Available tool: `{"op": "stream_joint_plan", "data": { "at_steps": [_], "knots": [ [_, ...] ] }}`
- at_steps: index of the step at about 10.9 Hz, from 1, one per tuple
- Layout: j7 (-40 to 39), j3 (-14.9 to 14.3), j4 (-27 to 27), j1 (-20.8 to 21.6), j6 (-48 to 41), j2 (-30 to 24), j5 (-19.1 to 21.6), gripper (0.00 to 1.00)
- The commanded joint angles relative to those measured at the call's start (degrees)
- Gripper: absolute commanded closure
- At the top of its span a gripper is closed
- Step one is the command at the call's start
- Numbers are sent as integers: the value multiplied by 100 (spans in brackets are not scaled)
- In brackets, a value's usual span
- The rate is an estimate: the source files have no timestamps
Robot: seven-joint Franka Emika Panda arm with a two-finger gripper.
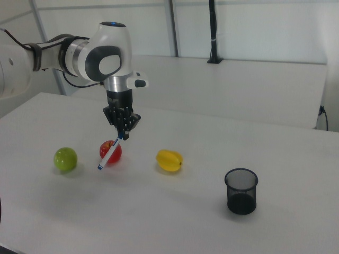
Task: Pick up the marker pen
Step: 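Lower the marker onto the table and open the gripper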
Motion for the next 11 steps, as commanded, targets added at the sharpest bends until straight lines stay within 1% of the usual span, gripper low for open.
{"op": "stream_joint_plan", "data": {
  "at_steps": [1,5,8,9,10,11],
  "knots": [
    [-6,-16,-56,133,177,218,-172,99],
    [38,28,-108,378,739,798,-295,97],
    [56,28,-108,396,1012,940,-305,97],
    [21,28,-152,396,1021,958,-305,94],
    [21,28,-144,405,1021,1019,-305,86],
    [21,28,-135,414,1030,1037,-305,72]
  ]
}}
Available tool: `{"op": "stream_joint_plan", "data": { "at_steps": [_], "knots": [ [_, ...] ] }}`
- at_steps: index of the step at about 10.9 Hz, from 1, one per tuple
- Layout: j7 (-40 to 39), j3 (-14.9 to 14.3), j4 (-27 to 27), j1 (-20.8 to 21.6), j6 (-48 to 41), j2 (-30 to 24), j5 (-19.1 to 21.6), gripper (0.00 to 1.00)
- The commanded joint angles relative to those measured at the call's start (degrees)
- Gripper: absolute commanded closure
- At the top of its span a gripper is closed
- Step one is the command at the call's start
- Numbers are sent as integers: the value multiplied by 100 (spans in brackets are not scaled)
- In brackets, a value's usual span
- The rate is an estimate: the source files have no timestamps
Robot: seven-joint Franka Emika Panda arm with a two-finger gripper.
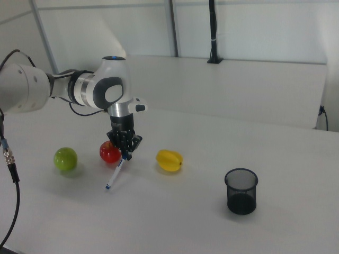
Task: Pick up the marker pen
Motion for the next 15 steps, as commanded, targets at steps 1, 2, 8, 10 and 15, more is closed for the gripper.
{"op": "stream_joint_plan", "data": {
  "at_steps": [1,2,8,10,15],
  "knots": [
    [49,-26,-67,63,95,-10,-98,54],
    [84,-26,-59,63,87,-10,-89,39],
    [612,-35,-50,-59,-80,-719,-89,0],
    [647,-35,55,-235,-570,-1221,-98,0],
    [655,-35,56,-596,-1846,-2514,-177,0]
  ]
}}
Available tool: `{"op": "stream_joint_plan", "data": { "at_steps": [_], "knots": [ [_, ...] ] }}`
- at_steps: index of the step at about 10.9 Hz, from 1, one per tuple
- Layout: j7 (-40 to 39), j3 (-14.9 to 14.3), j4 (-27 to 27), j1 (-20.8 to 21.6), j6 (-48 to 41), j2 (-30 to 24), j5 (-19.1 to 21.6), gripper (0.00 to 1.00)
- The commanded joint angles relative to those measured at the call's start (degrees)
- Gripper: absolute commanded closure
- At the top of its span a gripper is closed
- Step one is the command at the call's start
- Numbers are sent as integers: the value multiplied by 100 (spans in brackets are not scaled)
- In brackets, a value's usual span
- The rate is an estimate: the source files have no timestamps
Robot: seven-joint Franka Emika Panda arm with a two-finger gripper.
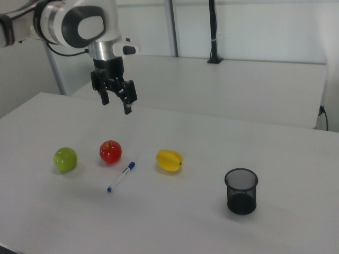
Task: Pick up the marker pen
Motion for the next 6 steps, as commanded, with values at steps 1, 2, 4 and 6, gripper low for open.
{"op": "stream_joint_plan", "data": {
  "at_steps": [1,2,4,6],
  "knots": [
    [153,24,-212,-97,-365,-549,-134,0],
    [153,24,-212,-115,-401,-550,-160,0],
    [162,16,-203,-115,-402,-532,-239,0],
    [162,24,-194,-106,-393,-488,-239,0]
  ]
}}
